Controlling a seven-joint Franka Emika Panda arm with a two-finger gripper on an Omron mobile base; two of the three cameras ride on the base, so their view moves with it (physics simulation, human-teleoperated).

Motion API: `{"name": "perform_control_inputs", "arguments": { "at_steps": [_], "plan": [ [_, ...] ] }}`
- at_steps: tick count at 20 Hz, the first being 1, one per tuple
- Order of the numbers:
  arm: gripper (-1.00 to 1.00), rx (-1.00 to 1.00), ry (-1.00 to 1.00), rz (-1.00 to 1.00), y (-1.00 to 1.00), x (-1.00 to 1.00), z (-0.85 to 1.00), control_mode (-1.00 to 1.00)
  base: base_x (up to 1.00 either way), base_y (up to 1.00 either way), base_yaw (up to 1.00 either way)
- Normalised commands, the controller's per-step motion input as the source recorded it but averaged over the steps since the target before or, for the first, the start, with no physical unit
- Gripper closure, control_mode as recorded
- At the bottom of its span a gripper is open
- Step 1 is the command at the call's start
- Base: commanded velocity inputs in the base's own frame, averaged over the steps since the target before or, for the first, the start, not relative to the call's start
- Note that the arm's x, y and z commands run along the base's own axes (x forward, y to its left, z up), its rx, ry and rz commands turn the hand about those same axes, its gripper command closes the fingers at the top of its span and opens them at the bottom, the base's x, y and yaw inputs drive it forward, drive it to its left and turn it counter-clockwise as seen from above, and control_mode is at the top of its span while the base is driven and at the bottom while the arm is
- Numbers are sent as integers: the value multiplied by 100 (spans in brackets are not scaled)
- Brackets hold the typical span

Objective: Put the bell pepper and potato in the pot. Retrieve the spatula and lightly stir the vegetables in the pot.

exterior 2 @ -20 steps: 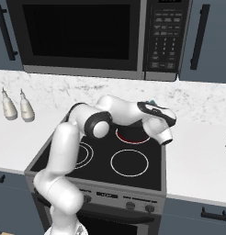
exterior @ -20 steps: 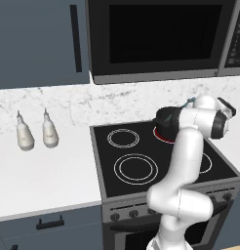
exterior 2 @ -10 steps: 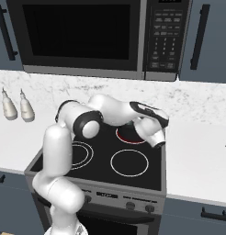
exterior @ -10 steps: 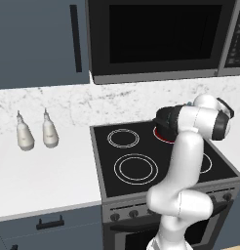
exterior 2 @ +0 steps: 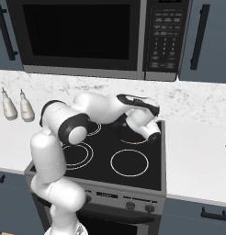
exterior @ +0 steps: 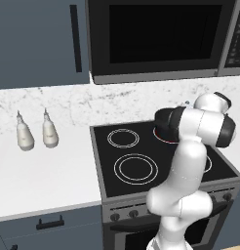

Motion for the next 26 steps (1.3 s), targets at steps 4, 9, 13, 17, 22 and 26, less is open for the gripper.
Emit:
{"name": "perform_control_inputs", "arguments": {
  "at_steps": [4, 9, 13, 17, 22, 26],
  "plan": [
    [100, 3, 14, 0, 5, 2, 16, -100, 0, 0, 0],
    [100, -1, 0, -1, 0, 16, -5, -100, 0, 0, 0],
    [100, -6, -4, 0, -1, 14, -33, -100, 0, 0, 0],
    [100, -8, -10, 0, -3, 26, -46, -100, 0, 0, 0],
    [100, -14, -18, 0, -14, 19, -44, -100, 0, 0, 0],
    [100, -25, -16, -4, -35, 1, -20, -100, 0, 0, 0]
  ]
}}
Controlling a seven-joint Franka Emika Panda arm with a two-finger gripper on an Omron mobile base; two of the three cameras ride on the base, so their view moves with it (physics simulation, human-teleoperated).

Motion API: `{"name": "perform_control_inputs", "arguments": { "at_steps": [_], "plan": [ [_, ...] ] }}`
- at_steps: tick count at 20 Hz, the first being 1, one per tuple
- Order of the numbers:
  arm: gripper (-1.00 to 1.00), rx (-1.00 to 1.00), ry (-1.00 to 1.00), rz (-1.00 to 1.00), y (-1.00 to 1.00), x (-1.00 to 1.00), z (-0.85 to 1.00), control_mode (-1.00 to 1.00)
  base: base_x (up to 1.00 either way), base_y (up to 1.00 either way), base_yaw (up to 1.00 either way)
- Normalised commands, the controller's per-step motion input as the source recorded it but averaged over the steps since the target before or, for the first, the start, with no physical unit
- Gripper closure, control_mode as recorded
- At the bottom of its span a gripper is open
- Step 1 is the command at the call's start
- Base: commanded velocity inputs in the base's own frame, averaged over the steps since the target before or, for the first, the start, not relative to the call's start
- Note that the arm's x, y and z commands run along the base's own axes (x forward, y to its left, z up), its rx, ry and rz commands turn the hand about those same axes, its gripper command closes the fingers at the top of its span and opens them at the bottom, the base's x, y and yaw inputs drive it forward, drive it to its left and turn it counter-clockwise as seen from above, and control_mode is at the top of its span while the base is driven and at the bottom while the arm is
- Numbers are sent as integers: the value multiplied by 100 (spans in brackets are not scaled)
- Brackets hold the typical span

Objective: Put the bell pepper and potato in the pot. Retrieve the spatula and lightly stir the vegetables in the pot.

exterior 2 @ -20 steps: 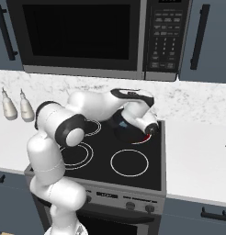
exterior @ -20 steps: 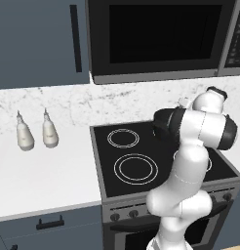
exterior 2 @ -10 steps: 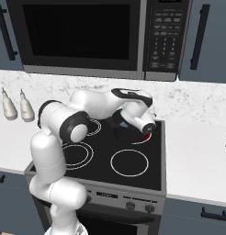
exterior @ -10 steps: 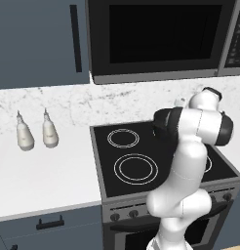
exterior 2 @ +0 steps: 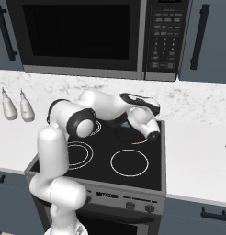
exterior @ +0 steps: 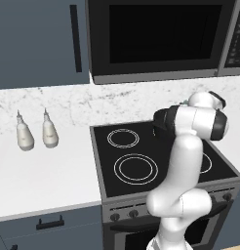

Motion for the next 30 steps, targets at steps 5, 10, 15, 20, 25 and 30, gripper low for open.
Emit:
{"name": "perform_control_inputs", "arguments": {
  "at_steps": [5, 10, 15, 20, 25, 30],
  "plan": [
    [100, -34, -10, -13, -28, 4, 4, -100, 0, 0, 0],
    [100, -34, -4, -17, -8, 22, 26, -100, 0, 0, 0],
    [100, -37, -9, -17, 0, 28, 30, -100, 0, 0, 0],
    [100, -26, -6, -12, 0, 2, 3, -100, 0, 0, 0],
    [100, -9, 1, -7, -1, -1, -22, -100, 0, 0, 0],
    [100, 13, 16, 0, 20, -10, -7, -100, 0, 0, 0]
  ]
}}
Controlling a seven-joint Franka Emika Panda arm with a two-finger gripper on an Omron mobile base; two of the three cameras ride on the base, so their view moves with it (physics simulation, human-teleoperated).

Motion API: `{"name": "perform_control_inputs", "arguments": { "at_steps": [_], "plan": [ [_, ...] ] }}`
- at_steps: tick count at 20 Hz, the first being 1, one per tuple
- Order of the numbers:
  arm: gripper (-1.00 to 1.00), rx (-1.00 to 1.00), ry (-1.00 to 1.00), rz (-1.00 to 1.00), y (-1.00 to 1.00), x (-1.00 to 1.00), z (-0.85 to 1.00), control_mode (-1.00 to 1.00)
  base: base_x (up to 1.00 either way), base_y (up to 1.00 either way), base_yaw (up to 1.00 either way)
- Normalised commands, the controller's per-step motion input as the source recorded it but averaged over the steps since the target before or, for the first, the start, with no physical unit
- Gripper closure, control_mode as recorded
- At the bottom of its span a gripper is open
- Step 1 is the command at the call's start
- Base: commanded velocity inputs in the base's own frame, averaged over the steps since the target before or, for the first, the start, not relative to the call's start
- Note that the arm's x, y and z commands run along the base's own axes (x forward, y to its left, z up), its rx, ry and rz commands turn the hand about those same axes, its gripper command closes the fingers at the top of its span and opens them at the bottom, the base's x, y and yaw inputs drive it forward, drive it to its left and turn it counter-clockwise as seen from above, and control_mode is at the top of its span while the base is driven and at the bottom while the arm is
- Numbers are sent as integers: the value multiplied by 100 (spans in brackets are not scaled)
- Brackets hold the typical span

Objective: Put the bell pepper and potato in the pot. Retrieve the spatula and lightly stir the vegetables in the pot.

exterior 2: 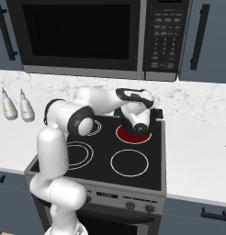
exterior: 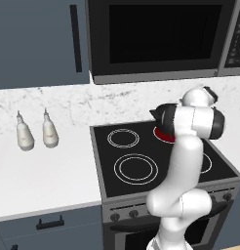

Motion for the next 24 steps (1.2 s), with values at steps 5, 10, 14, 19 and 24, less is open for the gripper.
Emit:
{"name": "perform_control_inputs", "arguments": {
  "at_steps": [5, 10, 14, 19, 24],
  "plan": [
    [100, 28, 25, 0, 39, -26, 24, -100, 0, 0, 0],
    [100, 30, 27, 0, 4, -45, 40, -100, 0, 0, 0],
    [100, 25, 19, 0, 0, -21, 30, -100, 0, 0, 0],
    [100, 12, -5, 0, 0, 39, 3, -100, 0, 0, 0],
    [100, 5, -23, 2, 0, 44, 0, -100, 0, 0, 0]
  ]
}}
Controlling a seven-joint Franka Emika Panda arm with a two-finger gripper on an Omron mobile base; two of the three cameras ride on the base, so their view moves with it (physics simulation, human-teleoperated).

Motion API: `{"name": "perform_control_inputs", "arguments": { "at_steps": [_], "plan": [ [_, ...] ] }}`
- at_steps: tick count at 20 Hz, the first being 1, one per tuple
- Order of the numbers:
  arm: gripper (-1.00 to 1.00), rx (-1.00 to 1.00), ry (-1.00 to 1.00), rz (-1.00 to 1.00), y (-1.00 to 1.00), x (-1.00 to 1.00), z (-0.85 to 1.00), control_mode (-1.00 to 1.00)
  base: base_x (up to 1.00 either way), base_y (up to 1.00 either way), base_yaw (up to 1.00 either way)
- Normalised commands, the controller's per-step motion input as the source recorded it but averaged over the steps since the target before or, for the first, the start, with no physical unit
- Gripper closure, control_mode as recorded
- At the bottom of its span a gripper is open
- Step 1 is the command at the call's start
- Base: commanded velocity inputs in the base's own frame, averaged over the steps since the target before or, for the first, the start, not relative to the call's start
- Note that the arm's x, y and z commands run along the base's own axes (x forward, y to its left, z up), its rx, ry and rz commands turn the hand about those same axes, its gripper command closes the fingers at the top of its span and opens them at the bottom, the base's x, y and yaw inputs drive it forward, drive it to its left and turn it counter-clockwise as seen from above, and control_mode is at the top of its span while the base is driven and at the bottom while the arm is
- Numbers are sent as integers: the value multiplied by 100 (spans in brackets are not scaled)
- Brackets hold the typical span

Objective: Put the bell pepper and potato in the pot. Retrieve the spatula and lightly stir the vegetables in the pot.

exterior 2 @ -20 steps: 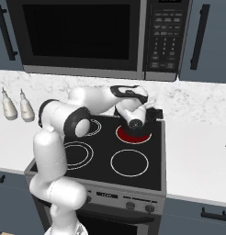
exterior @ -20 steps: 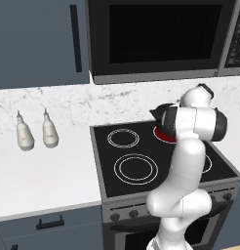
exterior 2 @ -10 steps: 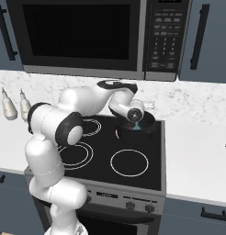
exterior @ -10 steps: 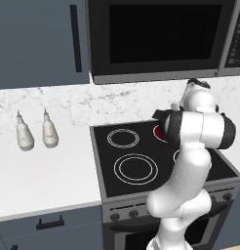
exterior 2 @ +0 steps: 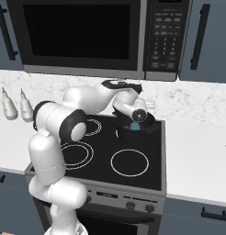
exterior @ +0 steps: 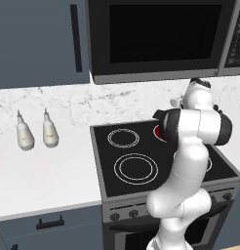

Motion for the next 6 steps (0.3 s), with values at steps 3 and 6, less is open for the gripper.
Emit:
{"name": "perform_control_inputs", "arguments": {
  "at_steps": [3, 6],
  "plan": [
    [100, 2, -33, 3, 0, 42, 0, -100, 0, 0, 0],
    [100, 0, -40, 1, 0, 40, -5, -100, 0, 0, 0]
  ]
}}
